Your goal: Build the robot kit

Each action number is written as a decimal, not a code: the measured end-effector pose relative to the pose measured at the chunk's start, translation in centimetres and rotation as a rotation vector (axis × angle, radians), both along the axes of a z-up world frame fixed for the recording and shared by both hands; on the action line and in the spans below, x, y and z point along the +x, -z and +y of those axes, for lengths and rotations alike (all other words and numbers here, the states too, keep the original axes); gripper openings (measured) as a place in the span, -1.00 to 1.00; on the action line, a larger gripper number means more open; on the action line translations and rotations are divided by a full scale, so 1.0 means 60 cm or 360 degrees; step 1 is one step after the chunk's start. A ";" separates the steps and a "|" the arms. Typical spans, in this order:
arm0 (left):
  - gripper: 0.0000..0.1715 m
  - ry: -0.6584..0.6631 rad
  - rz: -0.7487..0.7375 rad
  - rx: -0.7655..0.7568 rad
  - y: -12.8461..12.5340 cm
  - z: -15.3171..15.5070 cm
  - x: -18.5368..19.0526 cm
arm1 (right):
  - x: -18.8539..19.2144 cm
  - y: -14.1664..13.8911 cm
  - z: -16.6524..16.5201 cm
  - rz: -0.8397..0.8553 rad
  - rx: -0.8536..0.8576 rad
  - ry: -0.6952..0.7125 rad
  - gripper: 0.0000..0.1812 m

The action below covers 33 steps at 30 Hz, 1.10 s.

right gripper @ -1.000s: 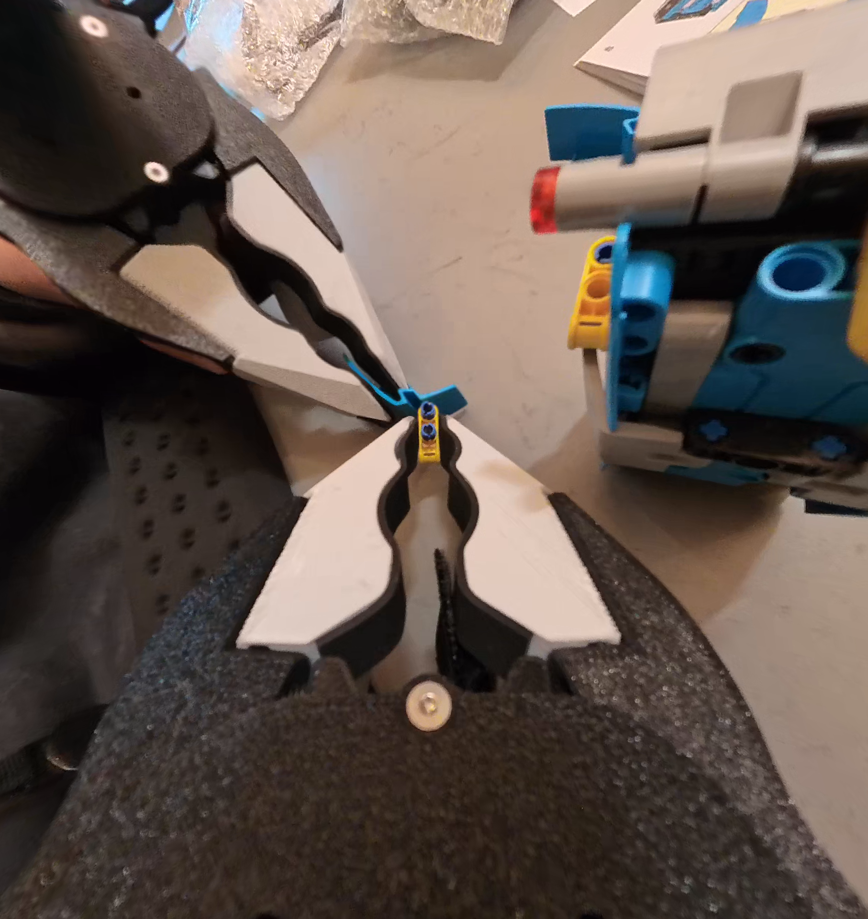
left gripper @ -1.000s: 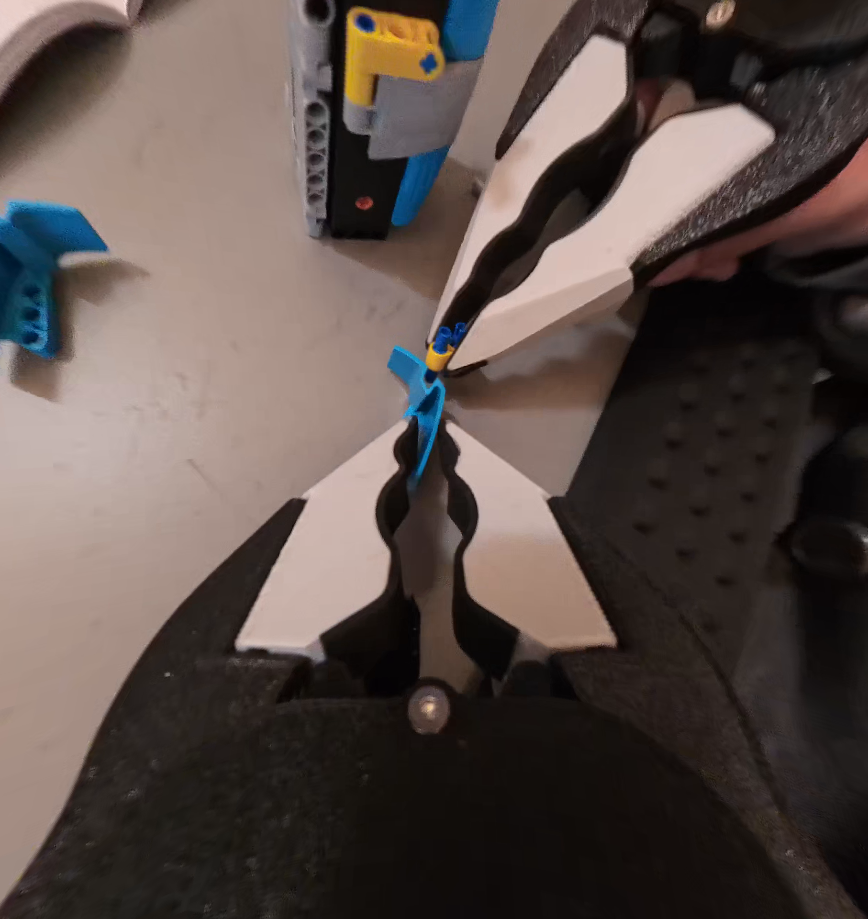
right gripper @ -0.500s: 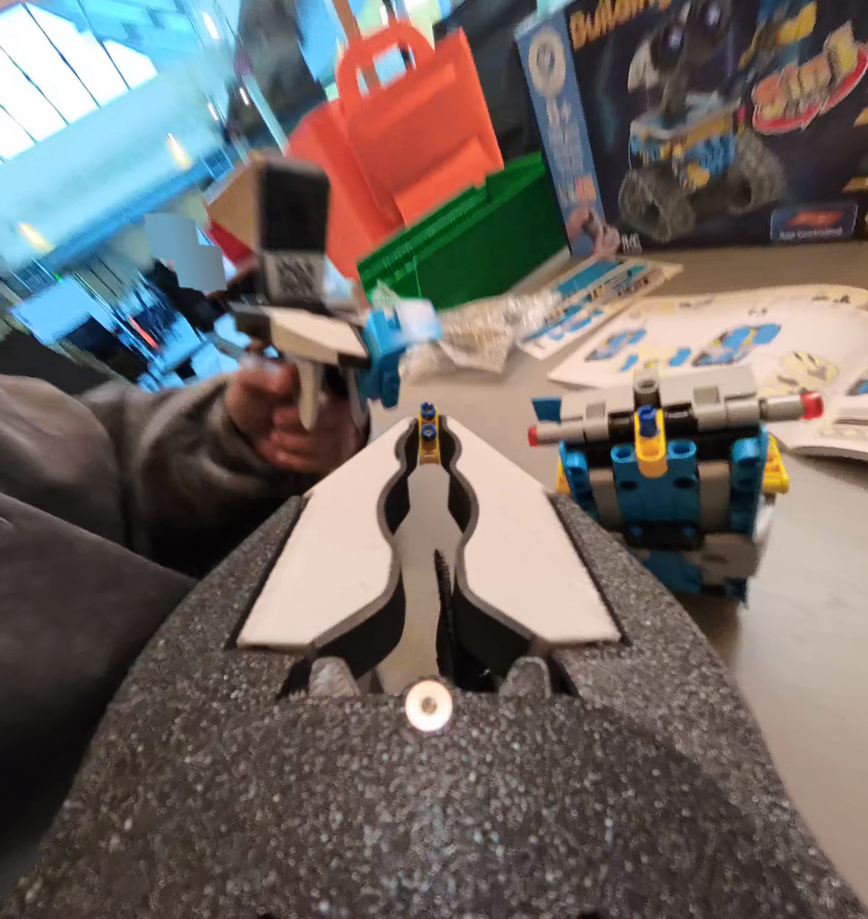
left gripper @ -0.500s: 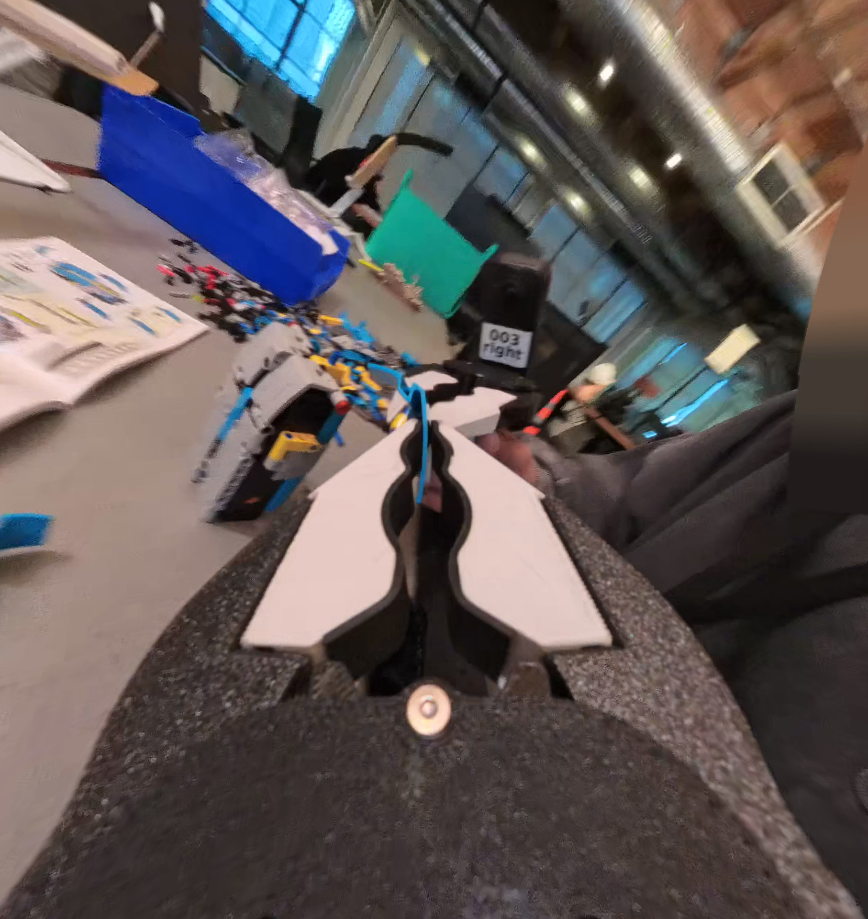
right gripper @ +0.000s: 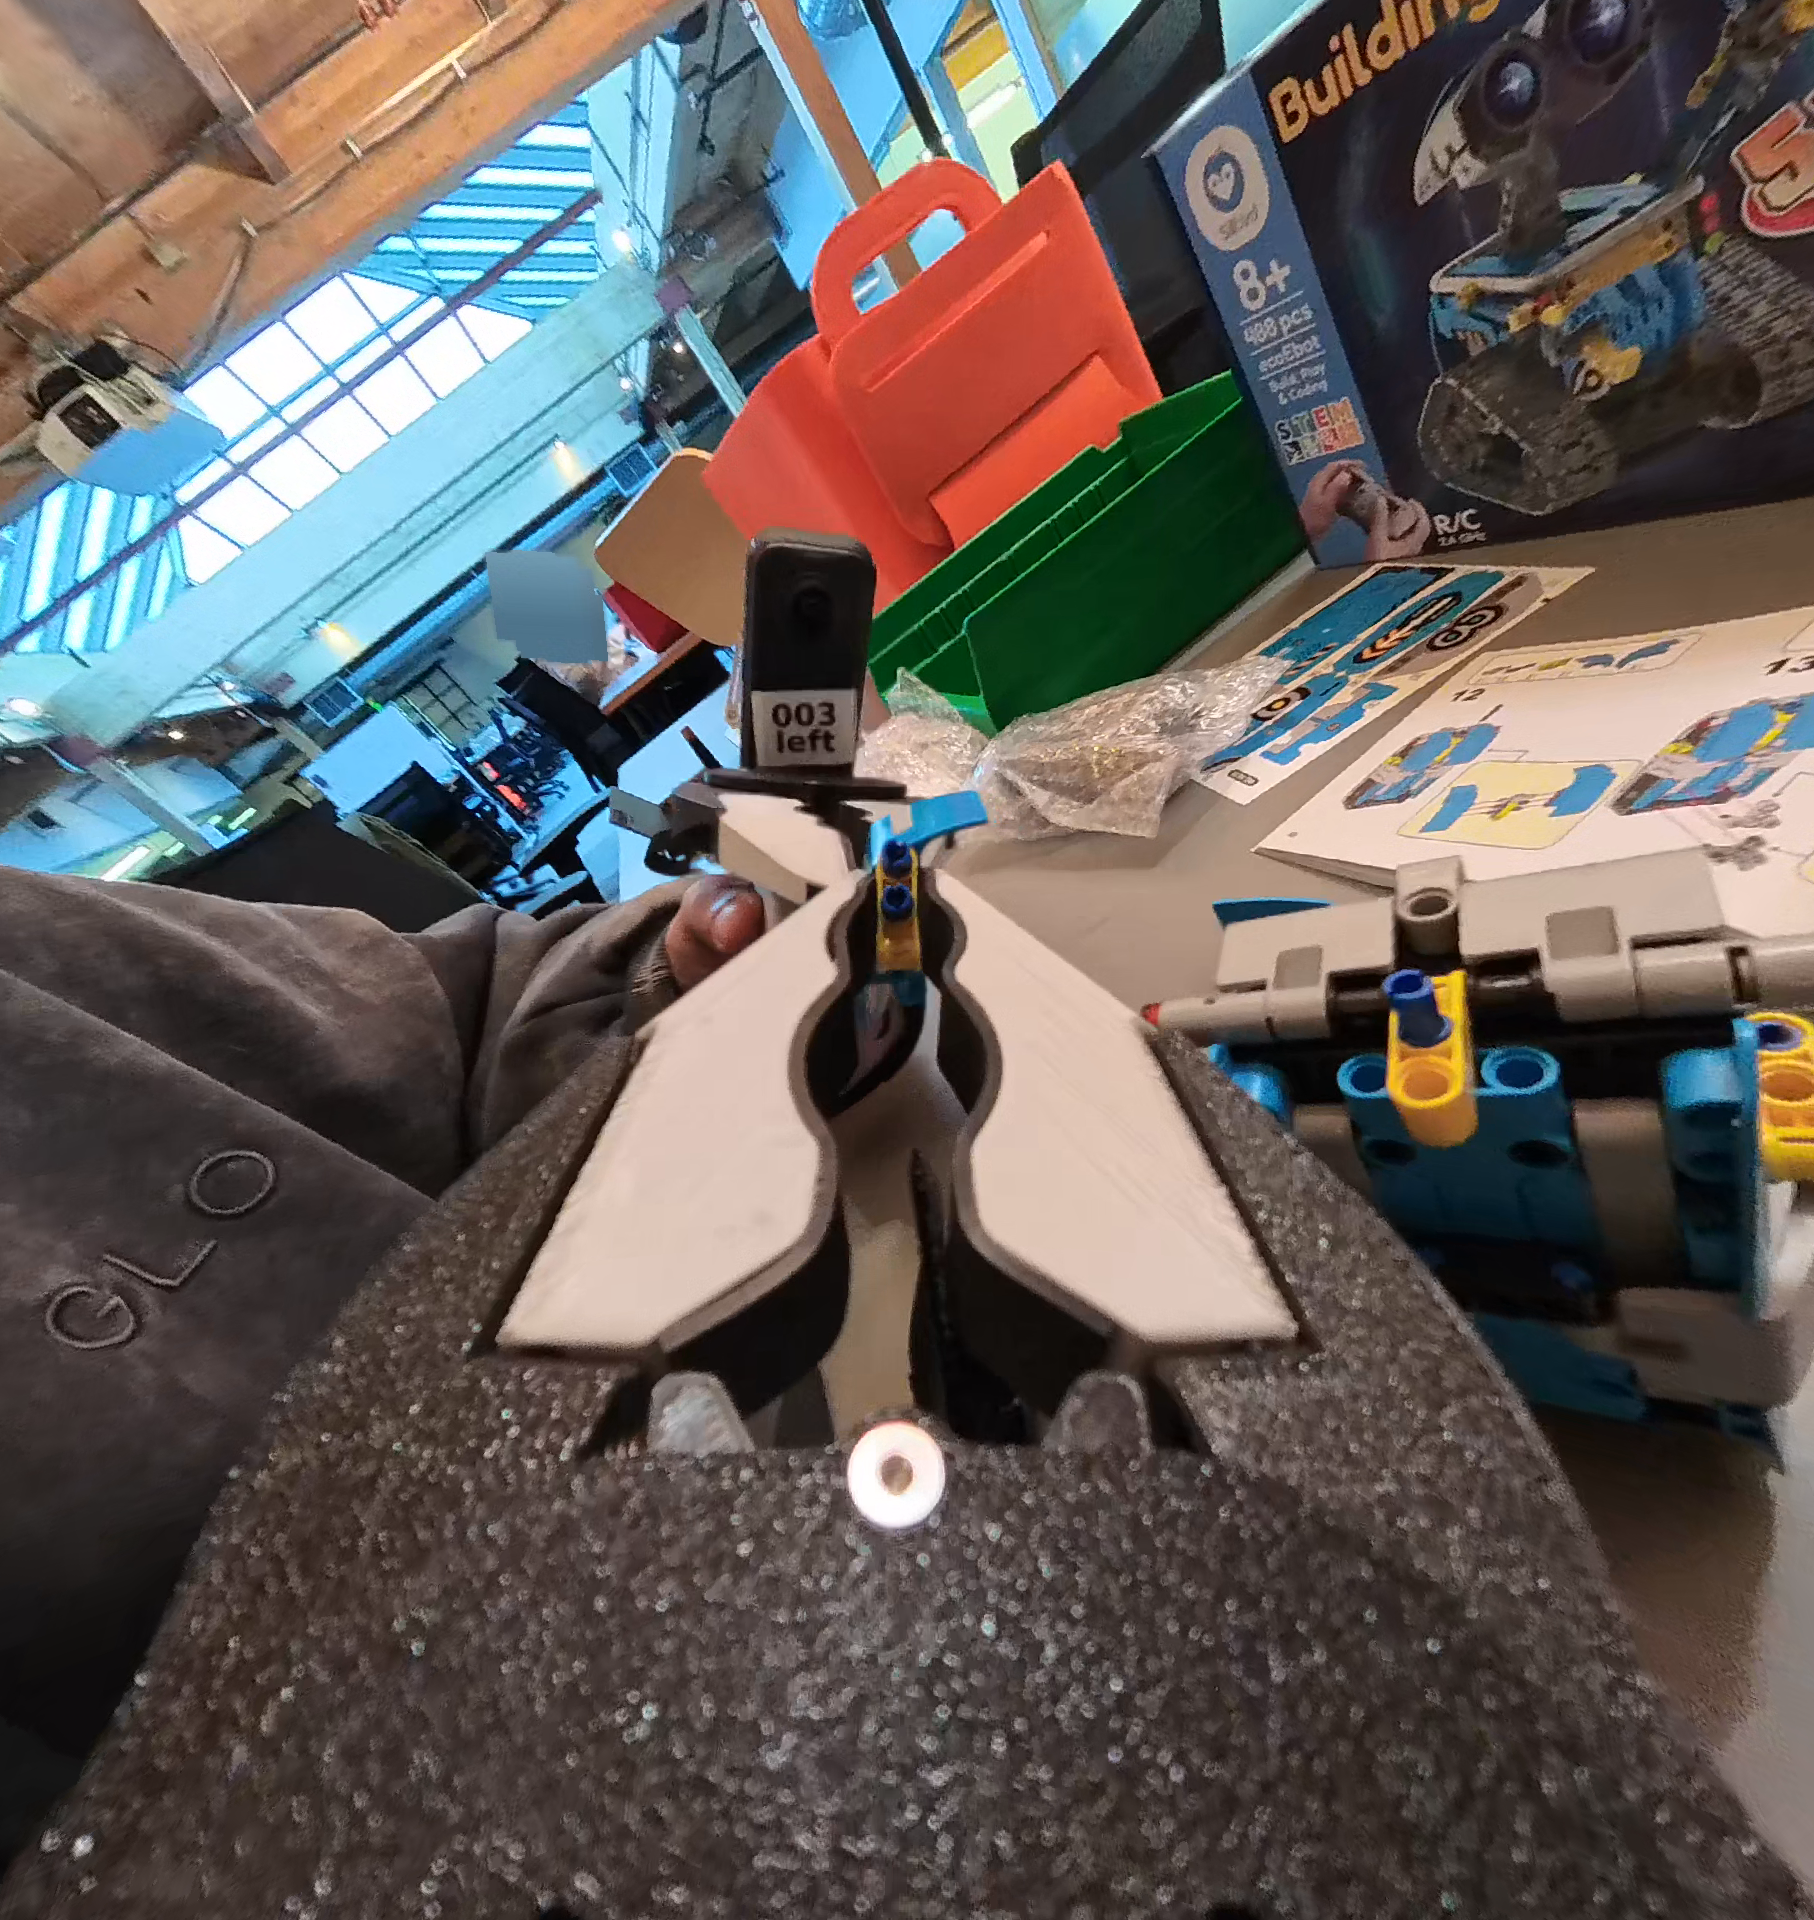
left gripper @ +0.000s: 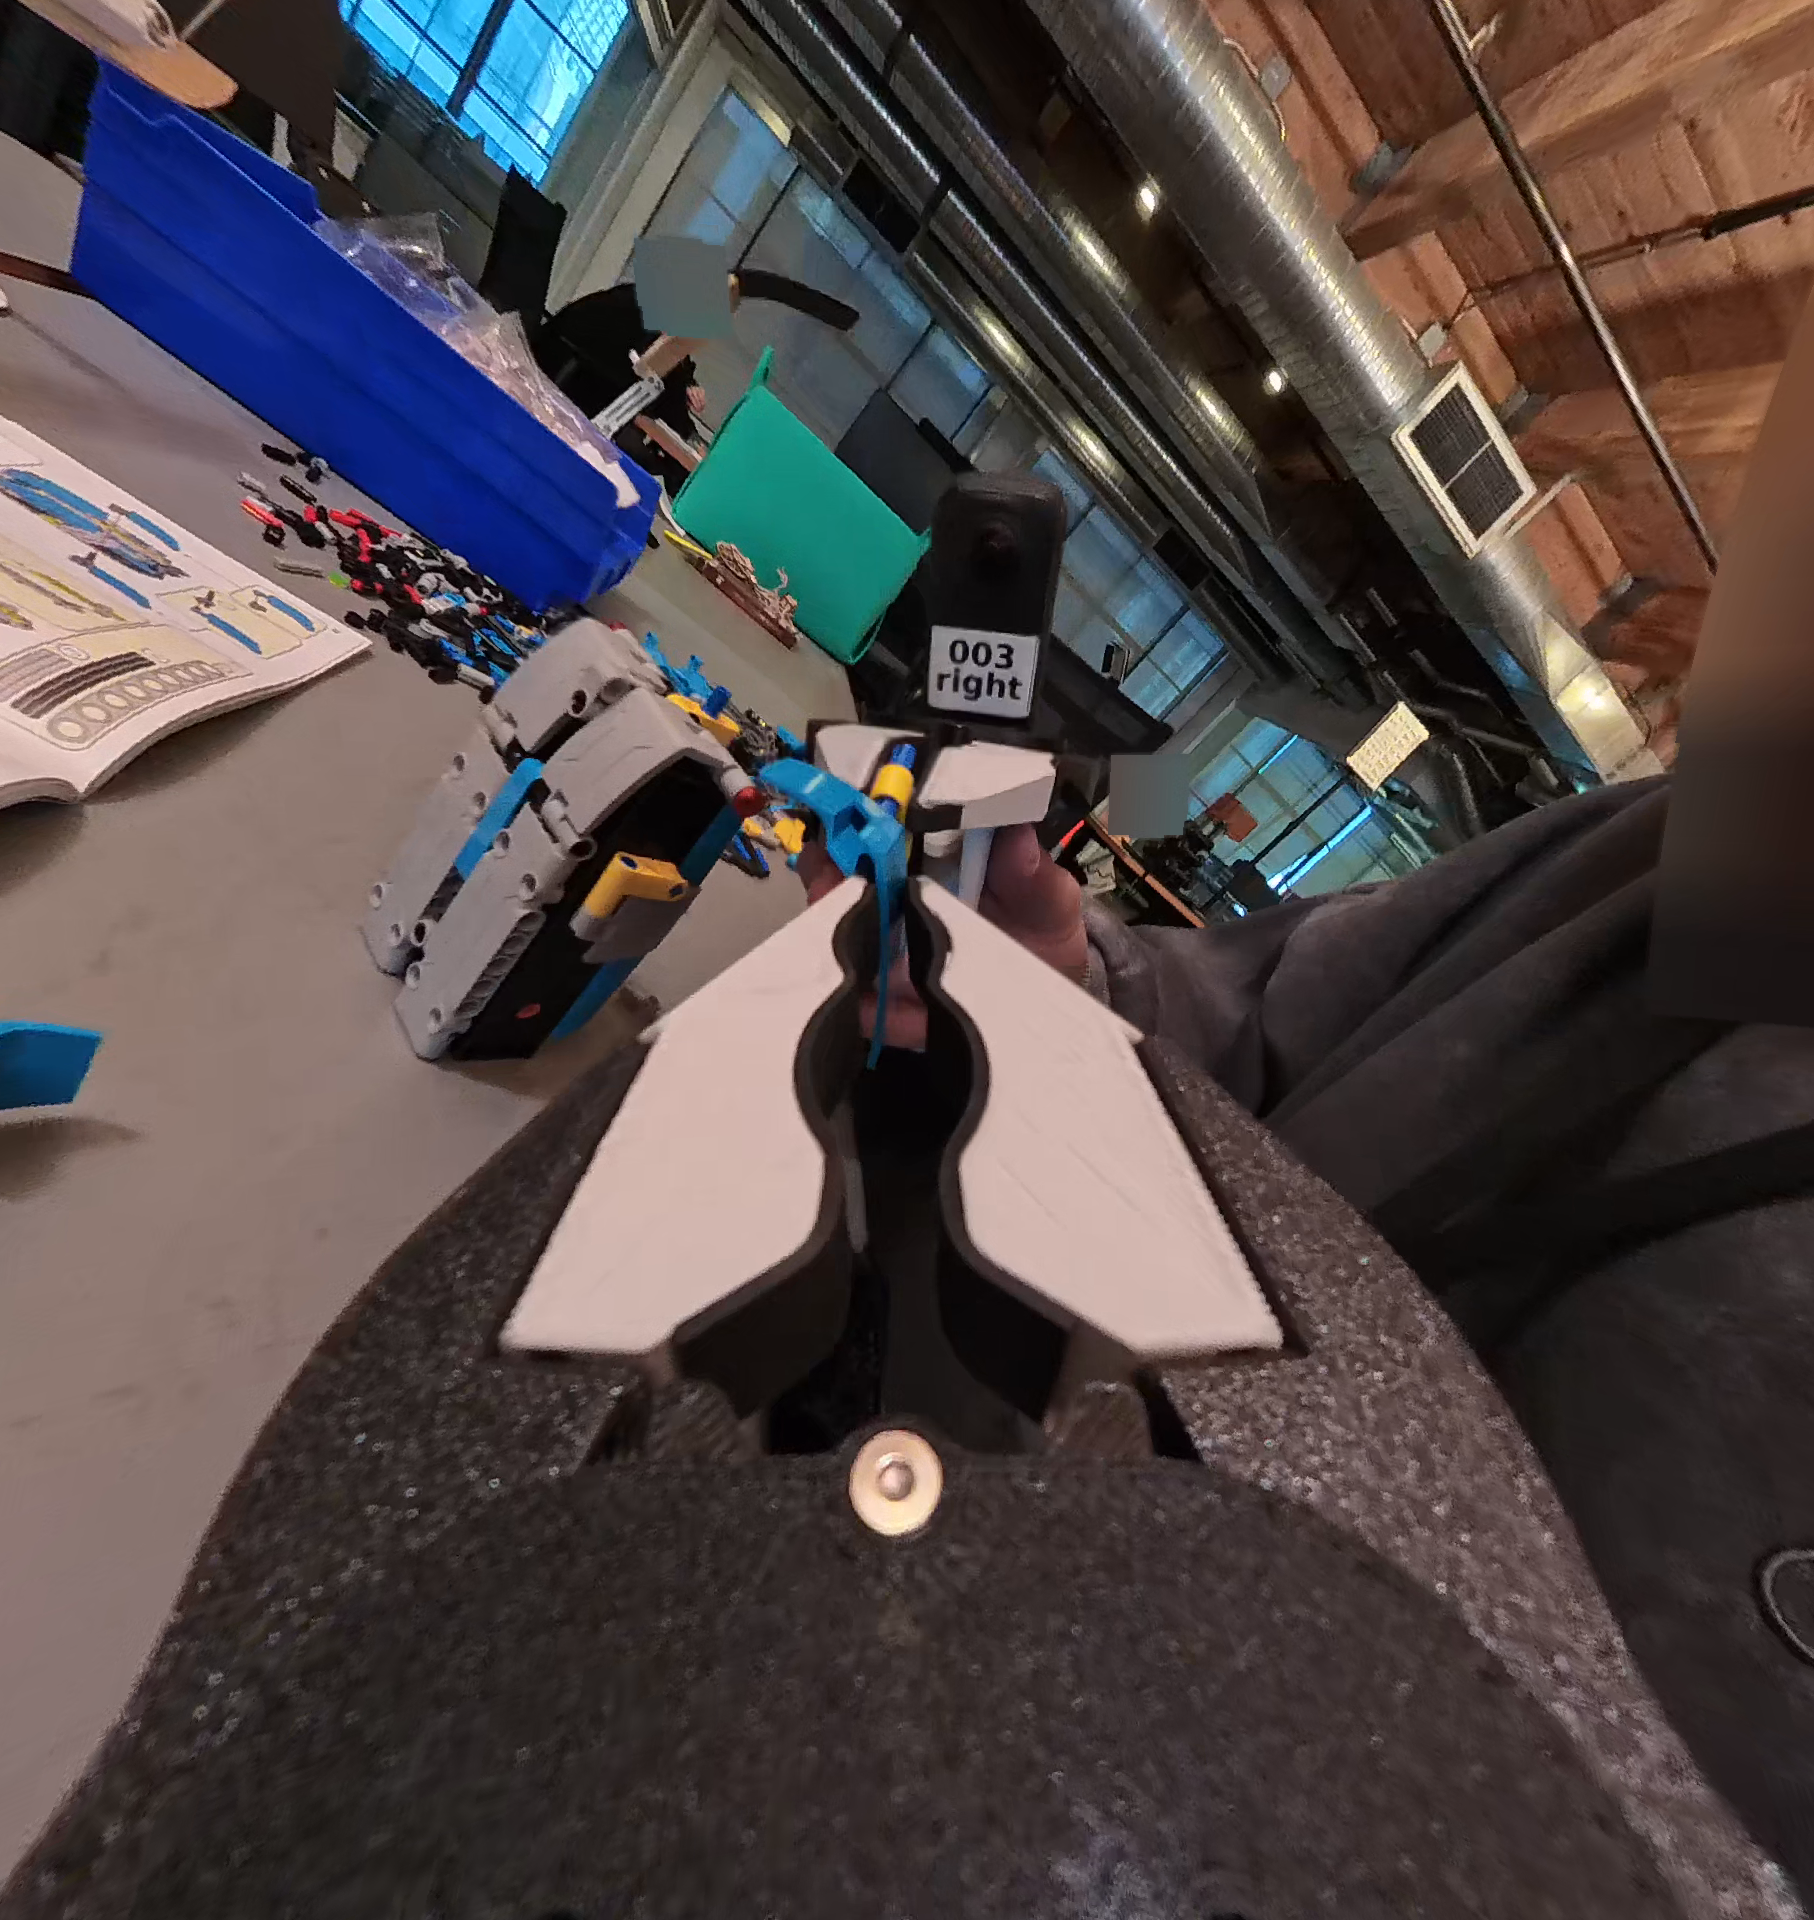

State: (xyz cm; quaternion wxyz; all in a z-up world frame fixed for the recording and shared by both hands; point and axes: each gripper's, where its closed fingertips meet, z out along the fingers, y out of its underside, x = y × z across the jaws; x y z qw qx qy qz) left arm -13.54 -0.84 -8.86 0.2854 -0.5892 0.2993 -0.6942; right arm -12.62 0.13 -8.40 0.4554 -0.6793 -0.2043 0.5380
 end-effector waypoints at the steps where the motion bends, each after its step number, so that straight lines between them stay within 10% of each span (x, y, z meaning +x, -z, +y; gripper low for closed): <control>1: -0.96 0.0014 0.0017 0.0017 0.003 0.001 -0.001 | -0.001 0.000 0.002 0.0022 -0.0012 -0.0004 -0.92; 9: -0.99 0.0052 0.0122 0.0300 0.021 0.003 -0.006 | -0.021 -0.004 -0.001 -0.0090 0.0131 -0.0028 -0.92; 17: -1.00 0.0013 -0.0591 -0.0450 -0.036 0.057 -0.062 | -0.009 -0.014 0.016 0.0052 0.0240 0.0103 -0.92; 33: -0.99 0.0093 -0.0552 -0.0493 -0.024 0.034 -0.038 | -0.031 -0.008 0.015 0.0168 0.0106 0.0066 -0.92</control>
